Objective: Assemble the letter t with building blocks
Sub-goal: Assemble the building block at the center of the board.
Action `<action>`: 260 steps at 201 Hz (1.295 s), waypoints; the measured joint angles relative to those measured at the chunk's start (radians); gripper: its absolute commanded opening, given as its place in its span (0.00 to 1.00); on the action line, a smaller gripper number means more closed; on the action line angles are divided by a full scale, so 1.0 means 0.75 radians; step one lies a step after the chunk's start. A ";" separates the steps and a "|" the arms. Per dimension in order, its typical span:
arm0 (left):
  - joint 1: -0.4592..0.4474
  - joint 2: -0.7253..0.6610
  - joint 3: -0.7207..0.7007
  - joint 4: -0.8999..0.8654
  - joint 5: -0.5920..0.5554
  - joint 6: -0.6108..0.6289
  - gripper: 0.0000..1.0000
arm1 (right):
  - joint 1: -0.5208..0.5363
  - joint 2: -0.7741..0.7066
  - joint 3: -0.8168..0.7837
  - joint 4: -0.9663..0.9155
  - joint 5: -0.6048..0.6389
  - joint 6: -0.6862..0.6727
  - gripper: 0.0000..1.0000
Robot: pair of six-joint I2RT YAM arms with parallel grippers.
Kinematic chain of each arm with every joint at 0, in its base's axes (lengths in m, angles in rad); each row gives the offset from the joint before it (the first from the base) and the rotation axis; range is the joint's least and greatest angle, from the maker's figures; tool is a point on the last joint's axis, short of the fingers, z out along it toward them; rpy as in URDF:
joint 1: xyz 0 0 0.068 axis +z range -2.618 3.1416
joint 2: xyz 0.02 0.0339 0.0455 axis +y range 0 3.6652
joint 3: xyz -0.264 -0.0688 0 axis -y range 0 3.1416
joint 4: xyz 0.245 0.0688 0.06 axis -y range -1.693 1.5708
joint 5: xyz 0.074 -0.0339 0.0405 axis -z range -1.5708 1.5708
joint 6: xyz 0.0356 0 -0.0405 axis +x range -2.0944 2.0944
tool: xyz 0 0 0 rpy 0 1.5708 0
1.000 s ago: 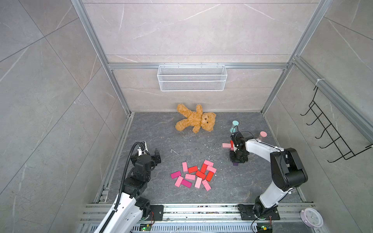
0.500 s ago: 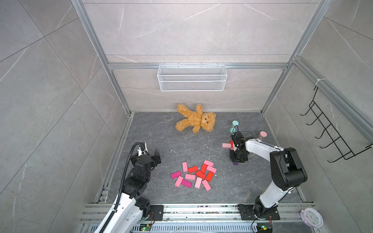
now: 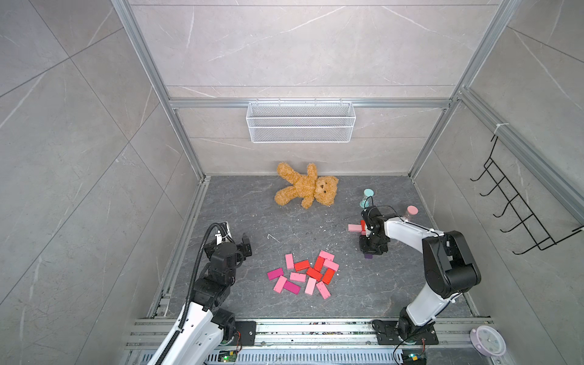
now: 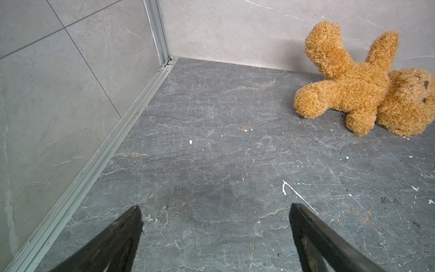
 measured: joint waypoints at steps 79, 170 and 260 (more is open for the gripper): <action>0.000 0.000 0.000 0.000 0.000 0.001 1.00 | 0.000 0.010 0.013 -0.001 0.001 0.001 0.29; 0.000 0.003 0.000 0.001 0.000 0.001 1.00 | -0.002 0.023 0.028 -0.001 0.001 0.017 0.42; 0.000 0.004 0.000 0.001 0.000 0.001 0.99 | -0.008 0.024 0.030 0.000 -0.021 0.020 0.71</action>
